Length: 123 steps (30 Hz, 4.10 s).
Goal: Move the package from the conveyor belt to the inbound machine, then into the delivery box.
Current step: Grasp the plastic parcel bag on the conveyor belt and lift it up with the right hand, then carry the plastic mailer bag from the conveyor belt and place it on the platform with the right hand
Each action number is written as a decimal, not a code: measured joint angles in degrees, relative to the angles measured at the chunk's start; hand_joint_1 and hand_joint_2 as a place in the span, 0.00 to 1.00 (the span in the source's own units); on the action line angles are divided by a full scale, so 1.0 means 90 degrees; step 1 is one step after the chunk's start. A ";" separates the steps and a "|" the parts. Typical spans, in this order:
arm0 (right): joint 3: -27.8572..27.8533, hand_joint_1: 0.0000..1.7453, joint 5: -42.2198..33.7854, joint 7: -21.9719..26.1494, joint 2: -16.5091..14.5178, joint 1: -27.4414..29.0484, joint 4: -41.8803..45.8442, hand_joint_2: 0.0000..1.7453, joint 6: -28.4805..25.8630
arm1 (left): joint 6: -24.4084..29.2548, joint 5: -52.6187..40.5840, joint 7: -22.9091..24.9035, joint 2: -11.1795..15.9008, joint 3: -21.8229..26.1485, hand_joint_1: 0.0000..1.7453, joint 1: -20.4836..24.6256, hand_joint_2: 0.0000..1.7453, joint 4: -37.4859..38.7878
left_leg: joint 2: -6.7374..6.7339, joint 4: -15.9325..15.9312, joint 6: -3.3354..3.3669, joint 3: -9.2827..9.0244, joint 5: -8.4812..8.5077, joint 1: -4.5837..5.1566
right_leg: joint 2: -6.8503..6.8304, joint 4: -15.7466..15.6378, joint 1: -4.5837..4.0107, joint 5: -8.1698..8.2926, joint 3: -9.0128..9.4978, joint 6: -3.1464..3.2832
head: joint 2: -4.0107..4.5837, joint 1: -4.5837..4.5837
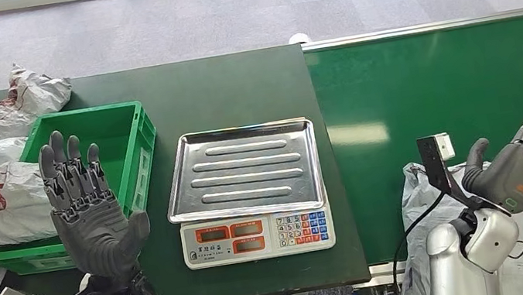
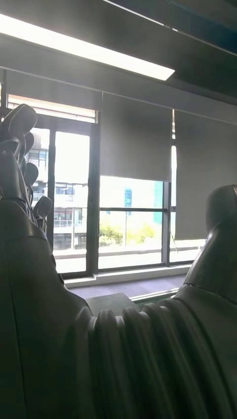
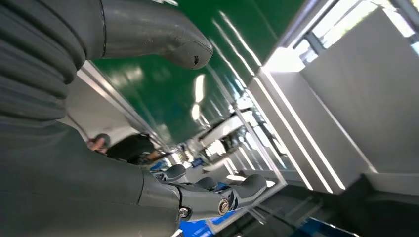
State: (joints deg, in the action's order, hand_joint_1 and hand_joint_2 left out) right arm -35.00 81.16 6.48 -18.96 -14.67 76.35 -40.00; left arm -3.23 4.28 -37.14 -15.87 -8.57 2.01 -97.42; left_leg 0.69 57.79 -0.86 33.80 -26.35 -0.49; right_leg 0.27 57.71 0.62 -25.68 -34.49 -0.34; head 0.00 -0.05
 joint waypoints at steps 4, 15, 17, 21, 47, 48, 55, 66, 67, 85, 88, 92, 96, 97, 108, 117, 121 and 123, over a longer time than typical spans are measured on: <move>-0.0368 0.00 -0.0033 -0.0174 0.0001 -0.0107 -0.0373 1.00 0.0001 | -0.0008 -0.0002 0.0022 -0.0019 0.0085 0.00 -0.0004 1.00 -0.0036 | 0.0000 0.0000 0.0001 0.0000 0.0000 0.0001 | 0.0000 0.0000 0.0002 0.0000 0.0001 -0.0001 | 0.0000 0.0000; -0.0666 0.00 0.0054 -0.1356 0.0352 -0.0317 -0.1906 1.00 0.0000 | -0.0107 -0.0024 0.0069 -0.0026 0.0188 0.00 -0.0007 1.00 -0.0062 | 0.0000 0.0000 0.0001 0.0001 0.0000 0.0001 | 0.0000 0.0000 0.0001 0.0000 0.0000 -0.0001 | 0.0000 0.0000; -0.0689 0.00 0.0047 -0.1420 0.0458 -0.0350 -0.2256 1.00 0.0000 | -0.0108 -0.0023 0.0069 -0.0026 0.0208 0.00 -0.0007 1.00 -0.0062 | 0.0000 0.0000 0.0001 0.0001 0.0000 0.0001 | 0.0000 0.0000 0.0001 0.0000 0.0000 -0.0001 | 0.0000 0.0000; -0.0743 0.00 0.0044 -0.1439 0.0627 -0.0473 -0.2925 1.00 0.0018 | -0.0126 -0.0021 0.0080 -0.0026 0.0237 0.00 -0.0007 1.00 -0.0062 | -0.0001 0.0000 0.0001 0.0000 0.0000 0.0001 | 0.0001 0.0000 0.0001 0.0000 0.0000 -0.0001 | 0.0000 0.0000; -0.0740 0.33 -0.0407 -0.1857 0.1302 -0.1250 -0.5496 1.00 0.2386 | -0.0446 0.0113 0.0080 -0.0039 0.0323 0.00 0.0050 1.00 -0.0004 | -0.0065 0.0000 0.0002 -0.0066 -0.0035 -0.0011 | 0.0067 -0.0015 -0.0014 -0.0006 0.0051 -0.0002 | 0.0000 0.0000; -0.0731 0.58 -0.0404 -0.1867 0.1326 -0.1291 -0.5555 1.00 0.2436 | -0.0459 0.0115 0.0077 -0.0041 0.0327 0.00 0.0054 1.00 0.0000 | -0.0070 0.0000 0.0004 -0.0079 -0.0039 -0.0011 | 0.0070 -0.0018 -0.0014 -0.0008 0.0066 -0.0003 | 0.0000 0.0001; -0.0630 1.00 -0.0385 -0.1862 0.1377 -0.1403 -0.5733 1.00 0.2481 | -0.0477 0.0111 0.0086 -0.0044 0.0339 0.00 0.0054 1.00 -0.0004 | -0.0071 0.0000 0.0010 -0.0116 -0.0039 -0.0011 | 0.0070 -0.0028 -0.0013 -0.0003 0.0111 -0.0012 | 0.0000 0.0001; -0.0514 1.00 -0.0375 -0.1819 0.1418 -0.1492 -0.5813 1.00 0.2468 | -0.0479 0.0090 0.0121 -0.0053 0.0441 0.00 0.0030 1.00 -0.0062 | -0.0067 0.0001 0.0014 -0.0119 -0.0035 -0.0010 | 0.0068 -0.0032 -0.0013 0.0001 0.0116 -0.0018 | 0.0000 0.0001; -0.0508 1.00 -0.0378 -0.1814 0.1419 -0.1492 -0.5818 1.00 0.2469 | -0.0479 0.0090 0.0121 -0.0053 0.0442 0.00 0.0029 1.00 -0.0065 | -0.0066 0.0001 0.0014 -0.0118 -0.0036 -0.0011 | 0.0068 -0.0032 -0.0013 0.0000 0.0116 -0.0018 | 0.0000 0.0001; -0.0408 1.00 -0.0413 -0.1658 0.1409 -0.1520 -0.5868 1.00 0.2419 | -0.0475 0.0087 0.0112 -0.0055 0.0448 0.00 0.0027 1.00 -0.0070 | -0.0062 0.0001 0.0022 -0.0117 -0.0043 -0.0009 | 0.0062 -0.0039 -0.0011 -0.0008 0.0128 -0.0024 | 0.0000 0.0001; -0.0399 1.00 -0.0774 -0.0776 0.1372 -0.1519 -0.5848 1.00 0.2664 | -0.0461 0.0060 0.0036 -0.0055 0.0463 0.00 0.0023 1.00 -0.0069 | -0.0062 0.0001 0.0023 -0.0094 -0.0042 -0.0009 | 0.0063 -0.0038 -0.0008 -0.0006 0.0127 -0.0027 | 0.0000 -0.0002; -0.0034 1.00 -0.1955 0.1797 0.1086 -0.1216 -0.4958 1.00 0.3374 | -0.0438 -0.0008 -0.0176 -0.0053 0.0528 0.00 0.0011 1.00 -0.0059 | -0.0072 0.0001 0.0024 -0.0077 -0.0037 -0.0005 | 0.0077 -0.0036 -0.0005 0.0000 0.0099 -0.0028 | 0.0000 0.0001; 0.1216 1.00 -0.2891 0.1445 0.0688 -0.0407 -0.2456 1.00 0.2772 | -0.0467 -0.0027 -0.0219 -0.0058 0.0616 0.00 -0.0009 1.00 -0.0062 | -0.0022 0.0000 0.0020 -0.0065 -0.0015 -0.0005 | 0.0035 -0.0027 -0.0006 -0.0003 0.0072 -0.0025 | 0.0000 0.0001; 0.1528 1.00 -0.2953 0.1167 0.0641 -0.0254 -0.1797 1.00 0.2522 | -0.0471 -0.0035 -0.0213 -0.0058 0.0620 0.00 -0.0010 1.00 -0.0062 | -0.0017 -0.0001 0.0017 -0.0057 -0.0015 -0.0005 | 0.0030 -0.0024 -0.0006 -0.0006 0.0066 -0.0024 | 0.0000 0.0000; 0.2918 1.00 -0.2777 0.0625 0.0496 0.0357 0.1130 1.00 0.1717 | -0.0450 -0.0059 -0.0129 -0.0058 0.0622 0.00 -0.0003 1.00 -0.0049 | -0.0035 -0.0002 0.0012 -0.0052 -0.0034 -0.0005 | 0.0048 -0.0027 0.0000 -0.0017 0.0053 -0.0024 | 0.0000 0.0001; 0.3222 1.00 -0.2898 0.0817 0.0461 0.0458 0.1392 1.00 0.1377 | -0.0425 0.0004 -0.0120 -0.0058 0.0597 0.00 0.0028 1.00 0.0063 | -0.0036 -0.0002 0.0012 -0.0049 -0.0034 -0.0004 | 0.0048 -0.0026 -0.0001 -0.0016 0.0052 -0.0024 | 0.0000 0.0001; 0.3894 1.00 -0.3354 0.1371 0.0413 -0.0045 0.1019 1.00 0.1776 | -0.0419 0.0093 -0.0161 -0.0058 0.0532 0.00 0.0203 1.00 0.0215 | -0.0054 -0.0004 0.0009 -0.0040 -0.0031 -0.0005 | 0.0063 -0.0020 -0.0003 -0.0012 0.0042 -0.0020 | 0.0000 0.0001; 0.4373 1.00 -0.3495 0.1461 0.0306 -0.0507 0.0513 1.00 0.1818 | -0.0407 0.0157 -0.0211 -0.0058 0.0434 0.00 0.0337 1.00 0.0330 | -0.0056 -0.0004 0.0002 -0.0043 -0.0022 -0.0006 | 0.0066 -0.0019 -0.0005 -0.0007 0.0037 -0.0015 | 0.0000 0.0001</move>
State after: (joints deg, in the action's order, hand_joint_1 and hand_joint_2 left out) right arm 4.35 49.70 19.63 -16.21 -19.23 80.96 -23.64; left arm -6.90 5.69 -39.04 -16.39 -4.67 5.05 -94.45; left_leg 0.18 57.75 -0.84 33.41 -26.55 -0.54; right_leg 0.86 57.54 0.57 -25.75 -34.16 -0.47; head 0.00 -0.04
